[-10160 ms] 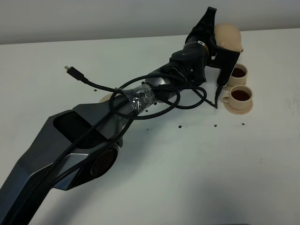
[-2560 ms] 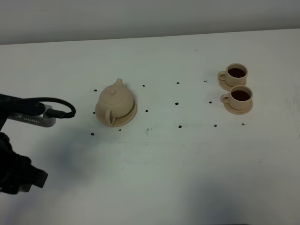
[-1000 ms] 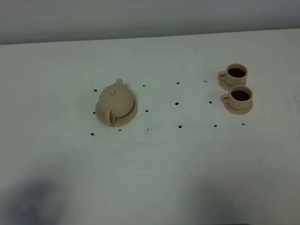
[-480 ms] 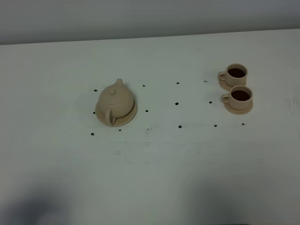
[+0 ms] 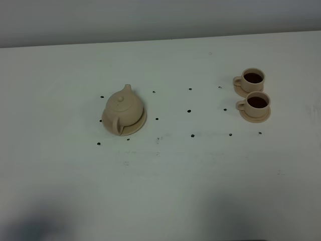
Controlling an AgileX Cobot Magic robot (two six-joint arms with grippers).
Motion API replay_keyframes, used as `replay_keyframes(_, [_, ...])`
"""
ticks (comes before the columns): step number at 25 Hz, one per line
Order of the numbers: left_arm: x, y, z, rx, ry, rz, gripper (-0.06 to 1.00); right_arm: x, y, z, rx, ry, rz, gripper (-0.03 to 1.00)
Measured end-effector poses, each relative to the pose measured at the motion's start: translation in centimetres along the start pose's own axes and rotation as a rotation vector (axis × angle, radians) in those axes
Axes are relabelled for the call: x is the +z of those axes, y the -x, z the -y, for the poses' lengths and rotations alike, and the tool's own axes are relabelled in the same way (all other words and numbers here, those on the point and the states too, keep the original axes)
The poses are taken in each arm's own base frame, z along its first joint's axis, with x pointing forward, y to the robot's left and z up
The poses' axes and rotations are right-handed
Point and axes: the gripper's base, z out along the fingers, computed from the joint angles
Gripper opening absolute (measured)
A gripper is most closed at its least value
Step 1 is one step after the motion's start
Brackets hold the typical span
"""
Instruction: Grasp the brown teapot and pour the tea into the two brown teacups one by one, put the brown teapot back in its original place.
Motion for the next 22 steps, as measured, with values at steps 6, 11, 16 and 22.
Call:
replay_keyframes(6, [0.00,0.00,0.00,0.000,0.000,0.000,0.47,0.00,0.00,0.00,-0.001,0.000,0.000,0.33])
replay_keyframes(11, [0.00,0.00,0.00,0.000,0.000,0.000,0.47,0.00,0.00,0.00,-0.001,0.000,0.000,0.33])
replay_keyframes(16, [0.00,0.00,0.00,0.000,0.000,0.000,0.47,0.00,0.00,0.00,0.000,0.000,0.000,0.33])
replay_keyframes(22, [0.00,0.00,0.00,0.000,0.000,0.000,0.47,0.00,0.00,0.00,0.000,0.000,0.000,0.33])
